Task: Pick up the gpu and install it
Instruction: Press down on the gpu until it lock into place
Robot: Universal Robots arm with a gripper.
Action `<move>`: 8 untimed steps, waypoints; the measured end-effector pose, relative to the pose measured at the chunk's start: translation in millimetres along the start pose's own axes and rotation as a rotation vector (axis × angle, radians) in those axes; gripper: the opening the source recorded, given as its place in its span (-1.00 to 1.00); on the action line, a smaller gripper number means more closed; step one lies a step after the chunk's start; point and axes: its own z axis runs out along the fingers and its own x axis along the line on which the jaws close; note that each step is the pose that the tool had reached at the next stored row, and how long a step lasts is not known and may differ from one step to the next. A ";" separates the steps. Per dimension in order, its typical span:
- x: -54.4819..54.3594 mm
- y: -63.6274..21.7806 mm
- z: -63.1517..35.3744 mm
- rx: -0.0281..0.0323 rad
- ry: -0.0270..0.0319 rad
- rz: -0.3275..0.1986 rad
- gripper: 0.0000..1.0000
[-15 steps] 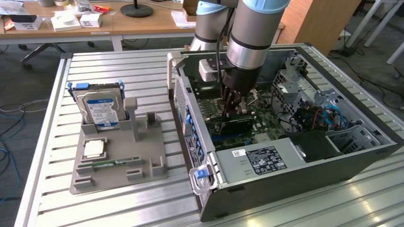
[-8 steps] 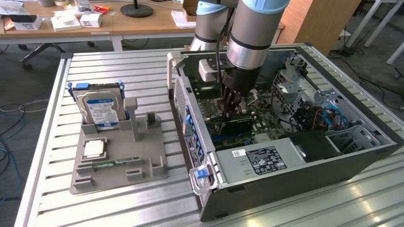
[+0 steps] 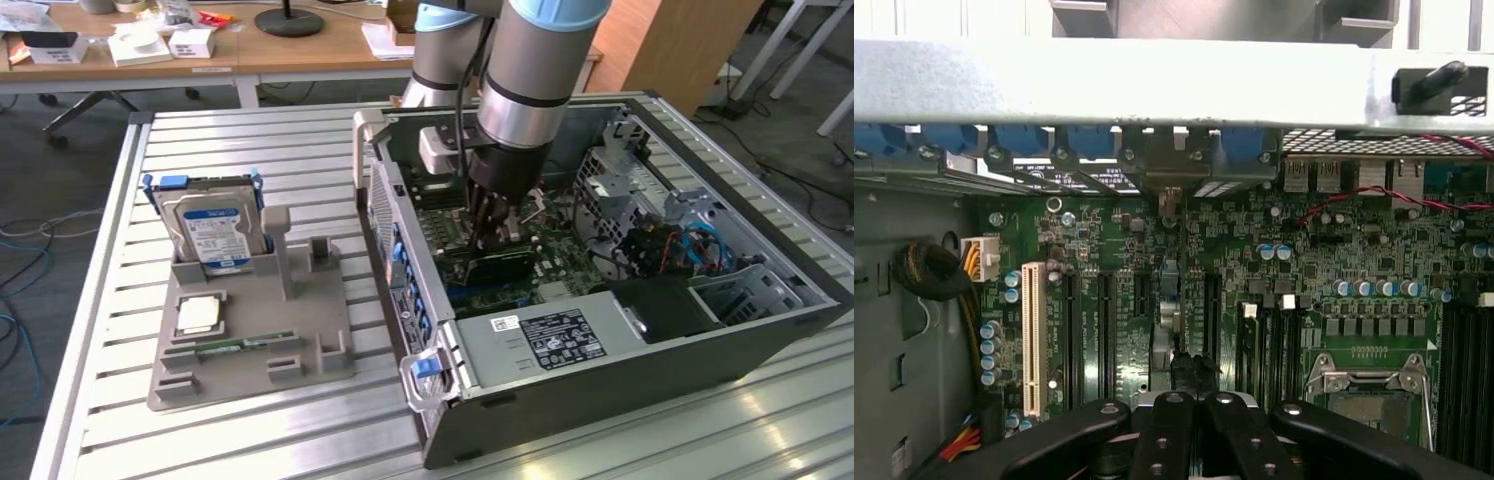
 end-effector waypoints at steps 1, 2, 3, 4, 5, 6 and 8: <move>0.0 0.2 0.0 0.0000 0.0001 0.000 -0.80; 0.1 0.4 0.2 -0.0001 0.0003 0.000 -0.80; 0.1 0.6 0.8 -0.0004 0.0009 0.000 -0.80; 0.2 0.7 1.5 -0.0003 0.0010 0.000 -0.80; 0.2 0.9 1.8 -0.0006 0.0005 0.000 -0.80; 0.2 0.9 1.9 -0.0004 0.0005 0.000 -0.80; 0.1 0.8 2.1 0.0000 0.0001 0.000 -0.80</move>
